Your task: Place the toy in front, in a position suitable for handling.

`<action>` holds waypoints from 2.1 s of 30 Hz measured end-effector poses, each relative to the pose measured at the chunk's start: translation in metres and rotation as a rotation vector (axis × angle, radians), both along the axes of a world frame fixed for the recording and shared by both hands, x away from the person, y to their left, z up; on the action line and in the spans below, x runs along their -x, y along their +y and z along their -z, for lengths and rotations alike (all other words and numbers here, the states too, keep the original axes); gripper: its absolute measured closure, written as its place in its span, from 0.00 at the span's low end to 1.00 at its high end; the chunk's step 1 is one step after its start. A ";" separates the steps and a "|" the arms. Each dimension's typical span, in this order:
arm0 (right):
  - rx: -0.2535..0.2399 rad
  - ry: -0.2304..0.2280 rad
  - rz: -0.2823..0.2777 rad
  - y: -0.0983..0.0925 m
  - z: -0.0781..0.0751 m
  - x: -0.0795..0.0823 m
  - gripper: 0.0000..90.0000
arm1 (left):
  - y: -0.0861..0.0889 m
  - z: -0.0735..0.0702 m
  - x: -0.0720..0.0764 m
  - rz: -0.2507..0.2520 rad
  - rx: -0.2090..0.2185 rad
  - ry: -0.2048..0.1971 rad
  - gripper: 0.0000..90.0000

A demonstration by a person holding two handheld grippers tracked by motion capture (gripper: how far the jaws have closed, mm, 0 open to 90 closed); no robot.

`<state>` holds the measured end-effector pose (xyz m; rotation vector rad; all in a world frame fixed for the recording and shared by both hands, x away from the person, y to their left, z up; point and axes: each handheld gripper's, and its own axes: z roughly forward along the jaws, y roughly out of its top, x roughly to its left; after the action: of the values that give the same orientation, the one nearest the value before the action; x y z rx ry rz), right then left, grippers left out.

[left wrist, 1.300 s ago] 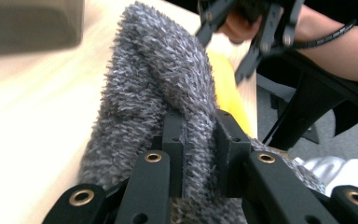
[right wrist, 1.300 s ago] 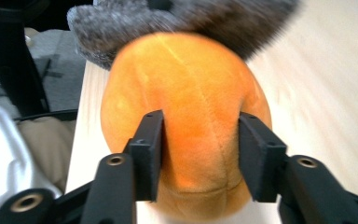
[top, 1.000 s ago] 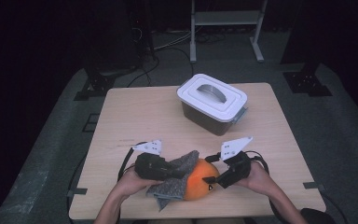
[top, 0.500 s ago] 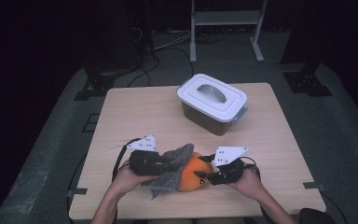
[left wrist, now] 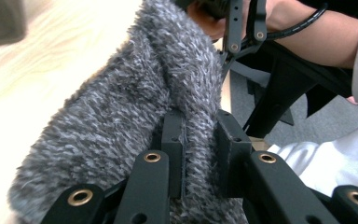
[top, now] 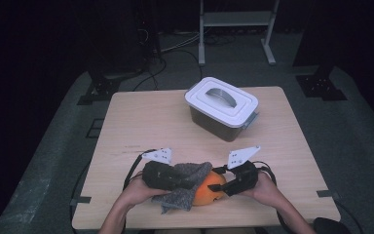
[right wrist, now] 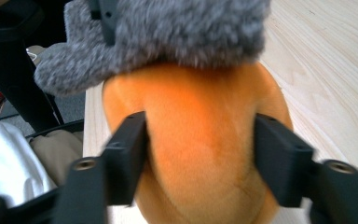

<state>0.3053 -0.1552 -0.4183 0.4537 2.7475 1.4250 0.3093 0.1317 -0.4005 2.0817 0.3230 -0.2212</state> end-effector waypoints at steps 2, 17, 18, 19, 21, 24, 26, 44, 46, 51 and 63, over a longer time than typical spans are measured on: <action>0.003 -0.002 0.005 -0.001 -0.001 0.000 0.51 | 0.009 -0.001 -0.003 -0.031 -0.028 -0.023 0.84; -0.084 -0.111 0.147 0.000 -0.005 0.007 0.62 | 0.030 -0.007 -0.010 -0.137 0.073 -0.026 0.85; -0.082 -0.132 0.156 0.001 -0.006 0.008 0.62 | 0.029 -0.007 -0.010 -0.139 0.075 -0.032 0.85; -0.082 -0.155 0.165 0.003 -0.006 0.010 0.62 | 0.029 -0.008 -0.009 -0.141 0.071 -0.034 0.85; -0.067 -0.173 0.154 0.004 -0.007 0.012 0.60 | 0.029 -0.005 -0.010 -0.146 0.046 -0.033 0.85; -0.044 -0.109 0.089 0.004 -0.004 0.009 0.41 | 0.024 0.002 -0.009 -0.117 0.008 -0.013 0.85; -0.036 -0.065 0.071 0.000 -0.007 0.005 0.33 | 0.018 0.005 -0.008 -0.073 -0.003 -0.003 0.85; -0.070 -0.180 0.131 0.009 -0.007 0.014 0.60 | 0.023 -0.007 -0.008 -0.121 0.087 -0.042 0.86; -0.033 -0.186 0.131 0.012 -0.003 0.013 0.60 | 0.023 0.000 -0.009 -0.129 0.039 -0.041 0.86; 0.000 -0.143 0.120 0.005 0.001 0.006 0.57 | 0.028 0.008 -0.013 -0.168 -0.071 -0.063 0.86; 0.009 -0.126 0.069 0.009 0.002 0.012 0.35 | 0.012 0.000 -0.004 -0.095 -0.025 -0.070 0.85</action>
<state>0.2929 -0.1457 -0.4206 0.4385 2.6129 1.3749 0.3136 0.1433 -0.4005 2.0872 0.3826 -0.0881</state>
